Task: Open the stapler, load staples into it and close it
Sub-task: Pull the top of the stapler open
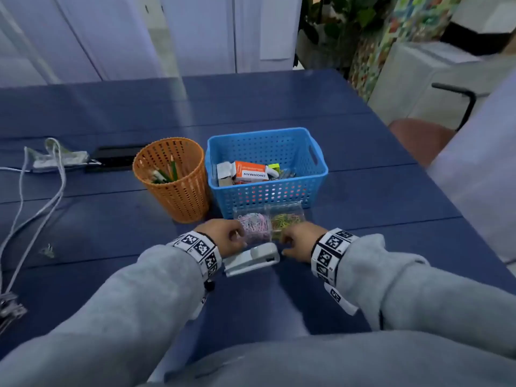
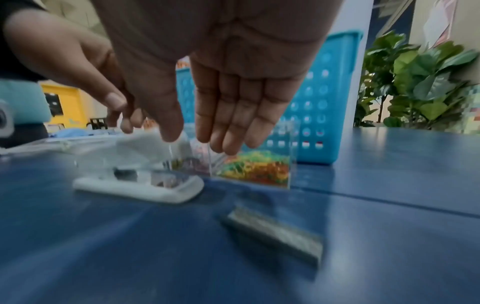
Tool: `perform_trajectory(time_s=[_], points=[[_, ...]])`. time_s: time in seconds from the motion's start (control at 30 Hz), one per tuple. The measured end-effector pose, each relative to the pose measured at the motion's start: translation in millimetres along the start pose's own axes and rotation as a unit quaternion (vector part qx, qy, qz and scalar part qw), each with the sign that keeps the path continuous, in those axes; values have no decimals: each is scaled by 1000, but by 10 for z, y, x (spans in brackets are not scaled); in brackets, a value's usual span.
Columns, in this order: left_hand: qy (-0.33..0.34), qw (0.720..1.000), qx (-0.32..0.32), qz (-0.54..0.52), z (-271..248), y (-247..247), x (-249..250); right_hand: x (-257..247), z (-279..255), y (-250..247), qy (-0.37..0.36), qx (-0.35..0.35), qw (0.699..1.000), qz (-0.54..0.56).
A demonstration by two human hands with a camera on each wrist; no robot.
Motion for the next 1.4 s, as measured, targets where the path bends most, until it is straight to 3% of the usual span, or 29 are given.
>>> perform_trajectory(time_s=[0.2,0.67,0.87,1.1,1.27,1.4], points=[[-4,991,-78,106,47,317,43,-23,114,241,14,-38,999,7],[45,994,-42,90,89,443,180,-51,313,381,22,-43,999,11],[43,998,2,-45,-36,228,68,31,345,419,36,-43,998,11],[23,971,66,-228,-256,69,-390,41,348,440,39,-44,998,2],[-3,970,85,-228,-374,-33,-686,30,356,435,36,-53,998,-6],[-65,974,83,-201,-403,-5,-996,33,356,446,34,-53,998,-9]])
Point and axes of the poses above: each hand's wrist, its own z-axis towards the middle knuckle, its own y-axis out of the palm, x = y × z, the point moved 5 cm from there along z, towards the middle knuckle, and after that the axes turned 5 degrees about -z, right-handed, at the moved point
